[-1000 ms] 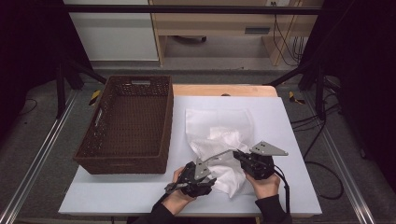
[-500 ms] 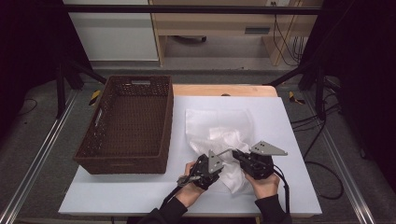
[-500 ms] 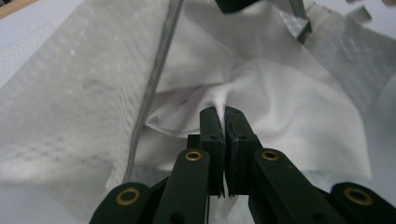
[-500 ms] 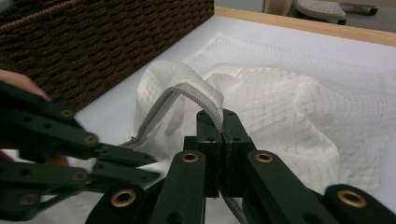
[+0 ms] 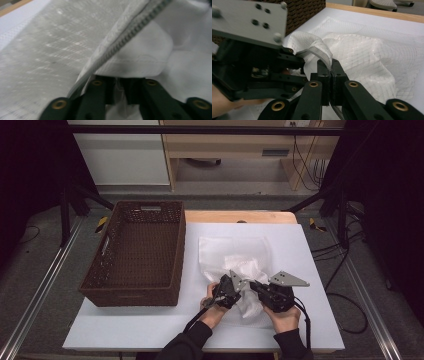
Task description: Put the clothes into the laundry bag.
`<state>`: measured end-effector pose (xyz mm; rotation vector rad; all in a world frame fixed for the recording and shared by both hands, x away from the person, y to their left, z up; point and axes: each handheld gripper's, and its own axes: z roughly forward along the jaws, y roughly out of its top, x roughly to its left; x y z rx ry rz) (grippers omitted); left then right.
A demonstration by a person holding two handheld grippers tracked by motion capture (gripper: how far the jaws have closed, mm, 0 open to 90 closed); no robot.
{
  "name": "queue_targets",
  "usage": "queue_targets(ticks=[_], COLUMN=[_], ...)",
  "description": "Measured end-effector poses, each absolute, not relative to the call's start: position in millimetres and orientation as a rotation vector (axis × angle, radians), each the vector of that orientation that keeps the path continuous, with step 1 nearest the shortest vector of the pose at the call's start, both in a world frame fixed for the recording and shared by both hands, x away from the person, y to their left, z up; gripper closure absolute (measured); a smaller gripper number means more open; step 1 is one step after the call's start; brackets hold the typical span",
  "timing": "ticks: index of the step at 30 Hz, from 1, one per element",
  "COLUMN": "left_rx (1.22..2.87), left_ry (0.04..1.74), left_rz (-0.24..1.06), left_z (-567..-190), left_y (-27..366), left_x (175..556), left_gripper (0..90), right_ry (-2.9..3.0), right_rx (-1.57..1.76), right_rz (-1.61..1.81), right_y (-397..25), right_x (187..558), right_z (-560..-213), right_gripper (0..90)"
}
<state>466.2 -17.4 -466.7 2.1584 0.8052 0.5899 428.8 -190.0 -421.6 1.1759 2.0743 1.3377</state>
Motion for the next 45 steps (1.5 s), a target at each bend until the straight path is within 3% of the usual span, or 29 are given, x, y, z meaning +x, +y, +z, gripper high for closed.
queue_targets(ticks=[4, 10, 19, 25, 30, 34, 36, 45], left_rx=[2.134, 2.154, 2.2, 2.216, 2.178, 2.201, 2.215, 2.217], left_ry=[0.794, 0.749, 0.834, 0.901, 0.89, 0.889, 0.88, 0.869], left_rz=[0.486, 0.482, 0.455, 0.377, 0.383, 0.387, 0.402, 0.402], left_z=[-454.4, -440.7, -461.0, -479.1, -482.0, -479.5, -478.3, -476.4], left_y=[-0.9, 31.9, 85.6, 92.6, 92.4, 91.1, 91.1, 100.3], left_x=[457.1, 428.8, 411.7, 419.7, 418.6, 416.2, 412.9, 390.7], left_gripper=[61.9, 46.4, 40.7, 40.5, 49.9, 78.2, 85.3, 86.4], right_ry=[2.073, 2.072, 2.078, 2.09, 2.087, 2.092, 2.095, 2.11], right_rx=[1.177, 1.179, 1.174, 1.172, 1.17, 1.17, 1.17, 1.174], right_rz=[1.332, 1.328, 1.323, 1.314, 1.315, 1.311, 1.307, 1.295], right_y=[-189.1, -189.4, -190.0, -188.2, -188.0, -186.0, -185.7, -185.2], right_x=[429.0, 428.7, 427.6, 427.9, 428.0, 427.7, 427.7, 426.5], right_z=[-422.3, -422.7, -423.0, -424.9, -425.5, -426.4, -426.8, -430.4], right_gripper=[88.2, 88.2, 88.2, 88.1, 88.1, 88.0, 88.0, 82.4])
